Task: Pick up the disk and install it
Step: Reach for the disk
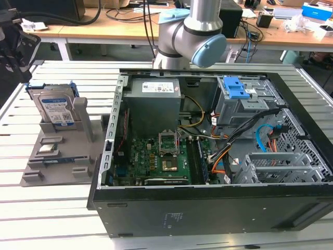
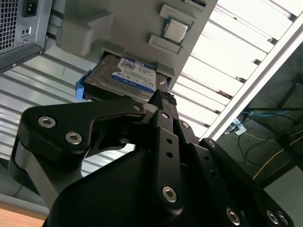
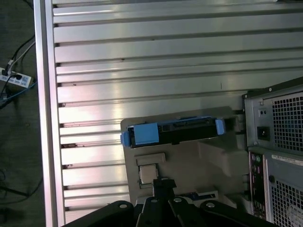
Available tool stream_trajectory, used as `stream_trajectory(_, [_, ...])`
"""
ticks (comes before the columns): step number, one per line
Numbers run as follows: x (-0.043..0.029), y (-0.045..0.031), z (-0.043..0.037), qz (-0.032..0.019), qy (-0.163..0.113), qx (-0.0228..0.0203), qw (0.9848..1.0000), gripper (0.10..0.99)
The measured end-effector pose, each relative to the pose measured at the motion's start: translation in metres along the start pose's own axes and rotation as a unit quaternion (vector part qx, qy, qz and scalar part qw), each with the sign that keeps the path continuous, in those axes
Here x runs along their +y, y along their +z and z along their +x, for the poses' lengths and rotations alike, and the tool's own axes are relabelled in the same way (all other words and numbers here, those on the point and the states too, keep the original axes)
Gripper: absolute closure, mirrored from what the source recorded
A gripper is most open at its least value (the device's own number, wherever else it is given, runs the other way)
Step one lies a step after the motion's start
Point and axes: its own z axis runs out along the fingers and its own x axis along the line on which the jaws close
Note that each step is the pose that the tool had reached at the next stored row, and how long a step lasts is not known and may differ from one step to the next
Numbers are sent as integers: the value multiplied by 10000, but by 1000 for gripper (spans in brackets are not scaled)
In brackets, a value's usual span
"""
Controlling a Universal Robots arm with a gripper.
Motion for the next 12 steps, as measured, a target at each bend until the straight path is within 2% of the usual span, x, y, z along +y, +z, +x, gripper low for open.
stream_trajectory(3, [20,12,19,-1,0,-1,10000,980])
stream_trajectory(12, [21,13,19,-1,0,-1,10000,980])
